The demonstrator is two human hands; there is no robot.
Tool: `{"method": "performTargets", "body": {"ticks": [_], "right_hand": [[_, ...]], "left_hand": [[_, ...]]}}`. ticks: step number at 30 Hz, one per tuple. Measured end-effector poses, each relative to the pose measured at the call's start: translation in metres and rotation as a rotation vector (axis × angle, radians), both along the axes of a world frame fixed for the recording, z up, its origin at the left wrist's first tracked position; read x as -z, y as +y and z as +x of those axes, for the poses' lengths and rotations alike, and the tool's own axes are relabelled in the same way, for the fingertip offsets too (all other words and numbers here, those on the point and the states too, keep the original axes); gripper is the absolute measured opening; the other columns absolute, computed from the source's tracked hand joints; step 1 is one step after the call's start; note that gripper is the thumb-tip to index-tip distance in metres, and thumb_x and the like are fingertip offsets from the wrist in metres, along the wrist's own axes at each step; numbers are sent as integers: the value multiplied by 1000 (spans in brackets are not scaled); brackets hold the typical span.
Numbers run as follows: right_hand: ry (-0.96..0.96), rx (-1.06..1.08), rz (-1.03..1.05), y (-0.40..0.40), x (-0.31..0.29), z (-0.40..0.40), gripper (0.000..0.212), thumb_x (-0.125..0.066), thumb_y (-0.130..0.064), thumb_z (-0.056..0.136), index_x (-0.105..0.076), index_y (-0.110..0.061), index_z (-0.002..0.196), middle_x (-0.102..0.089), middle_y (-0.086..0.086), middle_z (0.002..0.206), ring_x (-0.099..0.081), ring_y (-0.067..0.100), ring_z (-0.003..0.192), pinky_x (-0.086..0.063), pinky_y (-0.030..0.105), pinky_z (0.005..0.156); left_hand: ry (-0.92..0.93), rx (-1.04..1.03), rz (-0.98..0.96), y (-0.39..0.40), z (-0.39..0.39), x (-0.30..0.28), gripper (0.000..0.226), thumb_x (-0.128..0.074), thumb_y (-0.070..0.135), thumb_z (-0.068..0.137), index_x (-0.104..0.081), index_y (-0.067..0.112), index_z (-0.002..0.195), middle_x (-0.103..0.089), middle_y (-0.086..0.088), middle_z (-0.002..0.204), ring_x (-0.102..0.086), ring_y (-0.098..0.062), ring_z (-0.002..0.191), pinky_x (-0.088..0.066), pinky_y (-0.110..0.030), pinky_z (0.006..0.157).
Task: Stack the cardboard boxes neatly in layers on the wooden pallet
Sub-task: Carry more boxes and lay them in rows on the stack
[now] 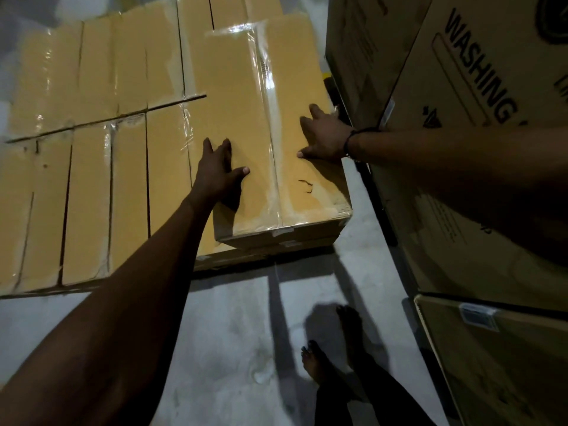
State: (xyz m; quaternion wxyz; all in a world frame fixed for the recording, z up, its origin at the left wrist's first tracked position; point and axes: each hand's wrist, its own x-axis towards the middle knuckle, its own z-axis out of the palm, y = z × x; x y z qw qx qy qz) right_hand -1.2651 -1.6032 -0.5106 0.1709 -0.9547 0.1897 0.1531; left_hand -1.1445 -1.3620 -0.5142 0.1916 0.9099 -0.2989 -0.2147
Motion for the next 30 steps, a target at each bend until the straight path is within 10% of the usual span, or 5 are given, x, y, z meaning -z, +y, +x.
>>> {"method": "performTargets", "body": {"ticks": [13, 30], "right_hand": [[42, 144, 210, 37, -21, -57, 120, -95, -44, 66, -26, -8, 158, 3, 23, 169, -33, 46, 145, -33, 44, 118], [-45, 46, 161, 22, -25, -55, 89, -96, -54, 56, -55, -3, 116, -29, 24, 160, -51, 44, 126, -48, 44, 98]], "left_hand": [[98, -224, -70, 22, -57, -10, 81, -71, 33, 96, -28, 14, 161, -17, -25, 166, -23, -41, 151, -28, -49, 120], [88, -268, -109, 24, -55, -7, 81, -76, 27, 92, -33, 10, 159, -17, -20, 168, -25, -37, 152, -28, -47, 121]]}}
